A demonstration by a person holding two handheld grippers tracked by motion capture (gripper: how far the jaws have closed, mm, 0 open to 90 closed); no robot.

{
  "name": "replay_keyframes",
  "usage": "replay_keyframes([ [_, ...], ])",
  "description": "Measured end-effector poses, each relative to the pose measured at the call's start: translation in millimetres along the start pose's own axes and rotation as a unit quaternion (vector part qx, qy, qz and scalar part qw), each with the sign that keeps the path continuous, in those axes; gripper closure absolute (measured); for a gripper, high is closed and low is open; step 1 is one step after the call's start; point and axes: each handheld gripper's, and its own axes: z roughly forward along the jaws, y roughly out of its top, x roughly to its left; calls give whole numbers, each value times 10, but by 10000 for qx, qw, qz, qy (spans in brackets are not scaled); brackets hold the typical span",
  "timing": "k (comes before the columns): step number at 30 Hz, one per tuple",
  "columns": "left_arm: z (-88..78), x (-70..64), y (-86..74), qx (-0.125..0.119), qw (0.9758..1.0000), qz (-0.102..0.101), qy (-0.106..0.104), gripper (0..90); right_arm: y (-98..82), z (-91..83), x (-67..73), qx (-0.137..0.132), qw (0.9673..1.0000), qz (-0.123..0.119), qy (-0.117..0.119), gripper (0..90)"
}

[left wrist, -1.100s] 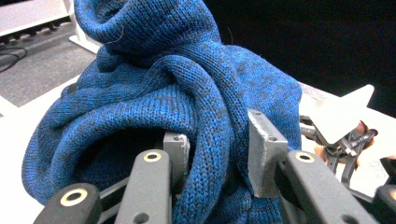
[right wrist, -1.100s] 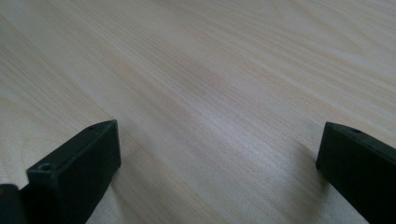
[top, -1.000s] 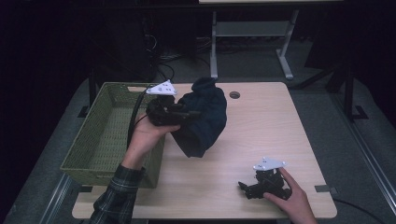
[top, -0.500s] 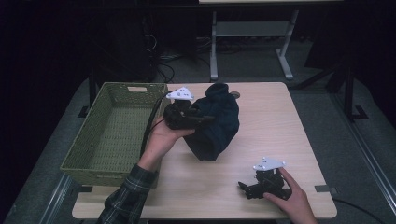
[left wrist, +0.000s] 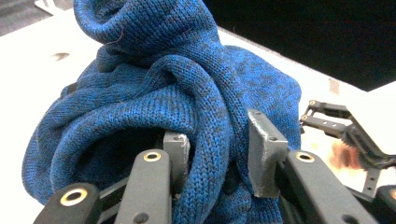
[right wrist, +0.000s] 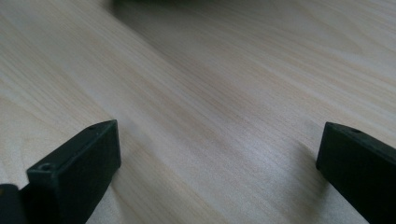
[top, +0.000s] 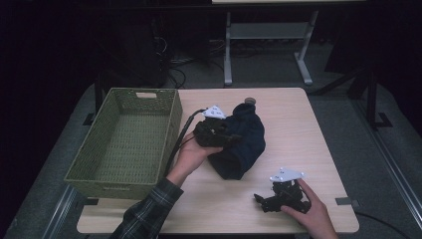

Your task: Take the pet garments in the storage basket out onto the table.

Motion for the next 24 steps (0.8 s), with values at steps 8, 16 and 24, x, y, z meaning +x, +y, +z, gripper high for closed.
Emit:
replay_keyframes([
  [8,373,16,-92,287,9996,19,-50,644,0,-2,4,13,10000,26,7,0],
  [16,806,35,-247,645,9978,102,-107,639,0,-1,0,6,10000,-3,-1,0],
  [24,1082,36,-417,1002,9947,184,-125,621,-1,0,0,5,10000,-3,2,0],
])
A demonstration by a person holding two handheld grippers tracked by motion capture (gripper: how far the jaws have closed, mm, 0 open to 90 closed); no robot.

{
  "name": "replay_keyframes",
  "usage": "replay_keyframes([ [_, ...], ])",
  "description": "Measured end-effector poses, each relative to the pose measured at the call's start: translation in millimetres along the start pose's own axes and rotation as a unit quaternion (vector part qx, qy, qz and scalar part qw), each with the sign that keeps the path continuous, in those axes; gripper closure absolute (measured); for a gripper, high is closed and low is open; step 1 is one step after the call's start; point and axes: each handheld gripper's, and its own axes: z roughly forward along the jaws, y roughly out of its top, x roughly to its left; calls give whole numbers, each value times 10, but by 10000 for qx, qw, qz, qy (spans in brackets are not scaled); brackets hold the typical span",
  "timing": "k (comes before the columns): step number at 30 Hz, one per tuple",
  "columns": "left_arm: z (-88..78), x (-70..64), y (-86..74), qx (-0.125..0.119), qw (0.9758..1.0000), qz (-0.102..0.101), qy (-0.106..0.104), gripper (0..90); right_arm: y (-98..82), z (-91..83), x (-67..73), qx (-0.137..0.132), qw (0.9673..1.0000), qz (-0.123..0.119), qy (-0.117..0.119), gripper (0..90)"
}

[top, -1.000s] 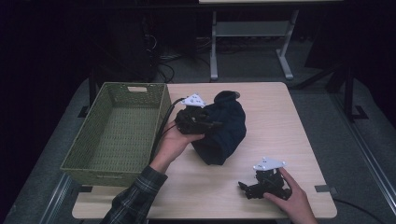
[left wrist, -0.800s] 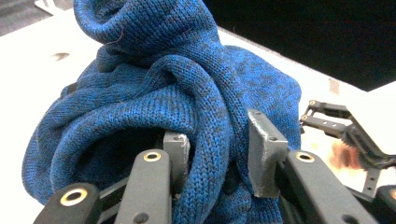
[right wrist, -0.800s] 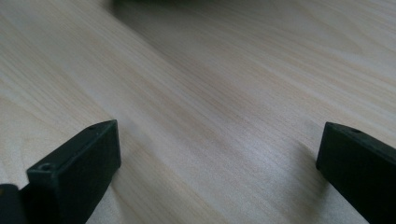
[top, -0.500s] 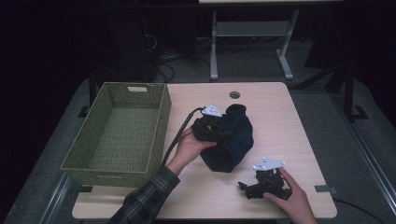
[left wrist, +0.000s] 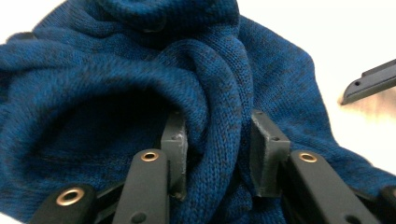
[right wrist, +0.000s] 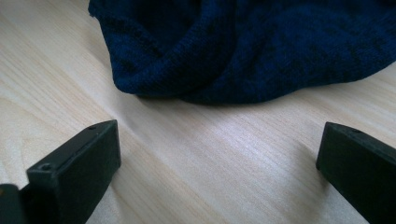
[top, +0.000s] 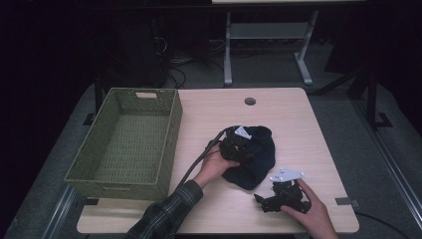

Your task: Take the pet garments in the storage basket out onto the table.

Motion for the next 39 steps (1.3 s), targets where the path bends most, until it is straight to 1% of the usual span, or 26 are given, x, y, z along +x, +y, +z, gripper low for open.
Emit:
replay_keyframes([
  [2,-35,3,16,-41,10000,26,8,582,0,0,0,0,10000,2,5,0],
  [4,-91,2,38,-176,9998,-34,36,497,-1,1,0,4,10000,0,7,0],
  [5,-139,3,54,-245,9997,-82,3,472,-1,1,3,-1,10000,24,14,0],
  [6,-176,-3,64,-335,9994,-103,-9,448,-1,1,-3,-4,10000,-20,-1,0],
  [8,-258,-15,88,-421,9991,-64,-17,426,0,1,1,-7,10000,3,4,0],
  [10,-329,-31,107,-501,9987,-74,-8,402,0,1,1,-7,10000,5,5,0],
  [11,-363,-33,113,-525,9986,-63,-31,402,0,0,-3,2,10000,-25,-4,0],
  [15,-482,-60,111,-618,9980,-77,-71,393,0,0,1,-4,10000,3,2,0],
  [18,-565,-116,71,-648,9979,-43,-35,368,0,-1,4,7,10000,31,12,0],
  [22,-668,-175,-25,-681,9976,-43,98,300,0,0,5,2,10000,34,11,0],
  [25,-746,-207,-114,-719,9972,-131,177,264,0,0,4,2,10000,29,8,0],
  [27,-788,-225,-180,-694,9972,-128,257,248,0,-1,4,9,10000,25,6,0],
  [29,-818,-241,-244,-599,9975,-88,358,232,0,-1,4,10,10000,26,4,0],
  [31,-836,-261,-311,-508,9976,-128,450,228,0,-1,3,9,10000,21,5,0],
  [35,-865,-283,-436,-379,9973,-138,617,207,0,0,3,8,10000,20,4,0],
  [36,-866,-293,-461,-392,9971,-169,633,200,0,-1,3,9,10000,20,4,0],
  [37,-872,-301,-502,-339,9973,-164,626,199,0,0,3,8,10000,19,4,0],
  [38,-869,-313,-534,-310,9973,-214,626,190,0,0,3,7,10000,19,2,0],
  [39,-865,-318,-560,-274,9975,-217,609,182,0,0,3,6,10000,15,4,0],
])
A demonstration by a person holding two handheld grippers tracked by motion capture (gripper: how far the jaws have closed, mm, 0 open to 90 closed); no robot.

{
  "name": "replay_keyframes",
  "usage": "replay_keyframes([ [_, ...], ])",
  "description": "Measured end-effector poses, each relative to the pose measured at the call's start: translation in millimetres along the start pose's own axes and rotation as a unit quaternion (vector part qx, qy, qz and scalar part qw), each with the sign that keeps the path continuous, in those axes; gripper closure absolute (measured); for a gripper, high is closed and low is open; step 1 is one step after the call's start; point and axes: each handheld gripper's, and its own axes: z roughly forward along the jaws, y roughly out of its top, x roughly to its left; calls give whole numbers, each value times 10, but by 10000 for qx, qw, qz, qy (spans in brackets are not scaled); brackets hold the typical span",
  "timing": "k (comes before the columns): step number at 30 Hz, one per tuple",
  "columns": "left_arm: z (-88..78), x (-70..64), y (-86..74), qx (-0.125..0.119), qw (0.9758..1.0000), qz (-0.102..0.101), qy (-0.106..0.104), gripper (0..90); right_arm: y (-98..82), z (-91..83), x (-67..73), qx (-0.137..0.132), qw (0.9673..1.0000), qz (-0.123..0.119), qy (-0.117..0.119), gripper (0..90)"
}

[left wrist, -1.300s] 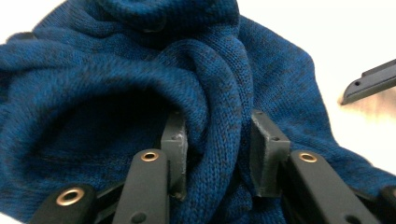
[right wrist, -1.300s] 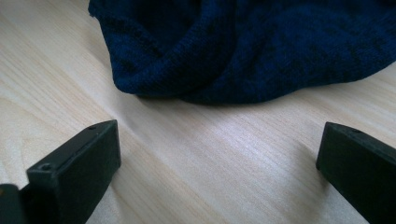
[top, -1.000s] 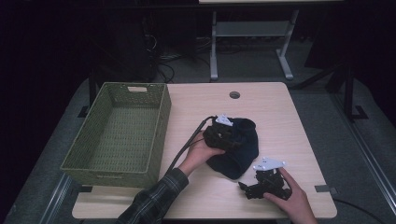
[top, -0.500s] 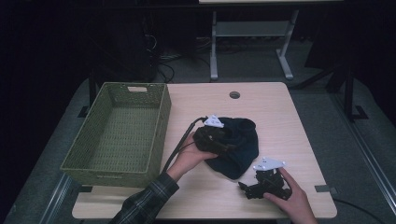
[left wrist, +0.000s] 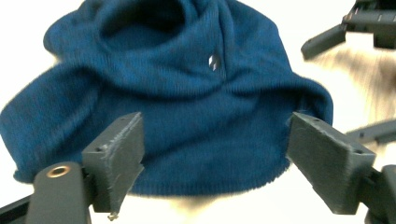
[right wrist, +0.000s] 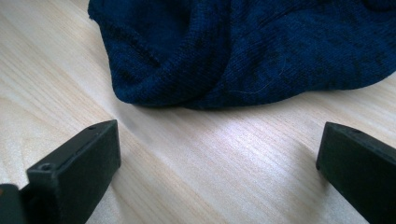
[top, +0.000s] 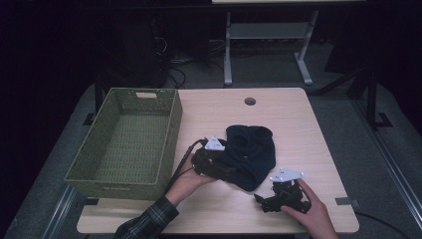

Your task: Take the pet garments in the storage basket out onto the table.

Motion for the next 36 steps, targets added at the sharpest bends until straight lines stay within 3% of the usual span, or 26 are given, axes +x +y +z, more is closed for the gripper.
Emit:
replay_keyframes([
  [4,7,-23,-117,230,9997,44,60,158,0,0,0,-1,10000,-2,-2,0],
  [21,-65,-41,-494,520,9980,-34,355,135,-1,-1,-2,9,10000,-13,-4,0],
  [25,-40,-54,-555,606,9972,53,445,135,-1,0,-3,9,10000,-17,-5,0],
  [29,-29,-66,-594,523,9972,188,509,129,-1,-1,-2,10,10000,-18,-6,0],
  [36,-48,-53,-726,12,9986,223,487,127,-1,-1,-2,10,10000,-18,-5,0],
])
